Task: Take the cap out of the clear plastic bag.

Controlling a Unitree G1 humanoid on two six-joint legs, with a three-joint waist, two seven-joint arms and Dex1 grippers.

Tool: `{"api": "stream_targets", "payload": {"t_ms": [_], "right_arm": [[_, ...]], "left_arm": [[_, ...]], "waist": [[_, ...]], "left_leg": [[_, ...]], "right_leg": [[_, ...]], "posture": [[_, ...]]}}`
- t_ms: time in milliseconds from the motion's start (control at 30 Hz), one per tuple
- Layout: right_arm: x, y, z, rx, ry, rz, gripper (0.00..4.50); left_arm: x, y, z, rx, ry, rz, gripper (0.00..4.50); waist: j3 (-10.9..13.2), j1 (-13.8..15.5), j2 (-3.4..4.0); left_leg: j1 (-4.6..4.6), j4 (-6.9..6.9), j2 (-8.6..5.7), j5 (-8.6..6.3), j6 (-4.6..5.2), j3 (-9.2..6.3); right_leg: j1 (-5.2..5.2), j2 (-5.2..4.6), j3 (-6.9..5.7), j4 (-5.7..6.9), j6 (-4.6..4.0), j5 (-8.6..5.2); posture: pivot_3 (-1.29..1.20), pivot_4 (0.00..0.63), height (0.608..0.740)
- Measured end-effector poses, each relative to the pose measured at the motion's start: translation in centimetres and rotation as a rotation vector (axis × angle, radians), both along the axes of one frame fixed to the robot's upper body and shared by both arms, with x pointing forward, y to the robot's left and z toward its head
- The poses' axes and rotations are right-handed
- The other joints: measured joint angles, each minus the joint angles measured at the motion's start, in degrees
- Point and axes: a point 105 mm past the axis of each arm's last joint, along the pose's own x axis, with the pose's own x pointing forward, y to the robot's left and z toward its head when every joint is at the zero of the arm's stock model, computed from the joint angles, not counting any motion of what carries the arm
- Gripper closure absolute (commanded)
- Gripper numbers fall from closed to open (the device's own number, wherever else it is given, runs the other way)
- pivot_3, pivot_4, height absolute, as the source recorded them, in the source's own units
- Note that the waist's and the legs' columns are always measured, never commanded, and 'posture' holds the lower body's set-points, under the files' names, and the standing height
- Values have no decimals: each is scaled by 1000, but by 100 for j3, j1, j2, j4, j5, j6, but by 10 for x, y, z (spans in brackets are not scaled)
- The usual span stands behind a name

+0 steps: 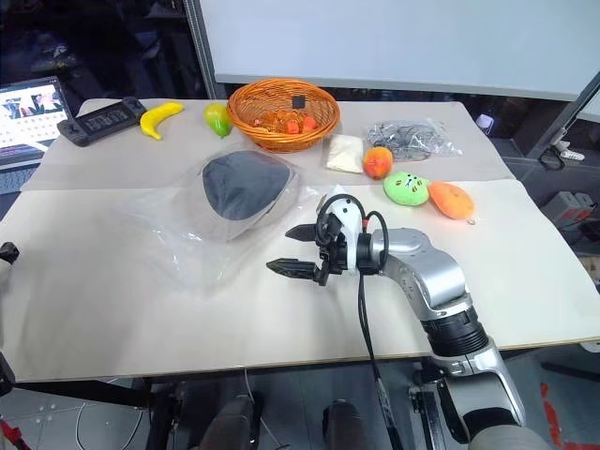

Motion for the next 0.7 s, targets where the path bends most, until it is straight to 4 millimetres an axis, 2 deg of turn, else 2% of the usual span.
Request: {"api": "stream_targets", "payload": {"t_ms": [67,133,267,333,367,433,567,633,700], "right_arm": [[0,0,1,-1,-4,1,0],[0,2,3,2,-8,7,0],[0,5,9,4,-27,24,0],[-6,4,7,-67,-67,53,0],[-9,3,5,-108,-86,67,0],[-15,4,-6,-277,-204,101,0],[-19,37,-30,-412,-407,151,0],[-17,55,-38,-422,-507,137,0],[-10,63,-41,-431,-607,94,0]], "left_arm": [[1,0,6,18,1,-26,7],[11,-6,22,37,-40,-96,7],[30,-27,68,137,-132,-264,7],[29,-37,86,175,-171,-309,7],[28,-40,87,176,-175,-321,7],[28,-61,84,131,-209,-374,7],[27,-110,70,8,-232,-510,7],[21,-147,80,-1,-269,-698,7],[4,-170,90,43,-270,-855,7]], "waist": [[0,2,0],[0,16,0],[0,22,0],[2,4,4],[2,-3,4],[1,-28,5],[-1,-133,0],[-1,-165,-1],[-1,-191,0]], "left_leg": [[0,0,0,0,0,0],[0,2,0,0,0,0],[-6,8,0,1,-1,-1],[-6,4,0,1,-1,1],[-6,2,0,0,-1,3],[-2,1,6,0,-1,6],[4,17,13,1,-2,2],[4,21,11,7,-11,1],[16,15,9,8,-13,6]], "right_leg": [[-1,0,0,2,0,0],[0,1,-2,2,0,0],[2,-1,-4,1,0,0],[-4,-6,0,4,0,0],[-6,-7,1,5,0,0],[-10,-7,0,15,0,0],[-13,5,-2,39,-3,-1],[-13,4,0,43,-8,2],[-9,0,6,42,-9,3]], "posture": [[0,150,740],[0,150,740],[0,150,740],[0,150,740],[0,150,740],[0,150,740],[0,150,740],[0,150,740],[0,150,740]]}}
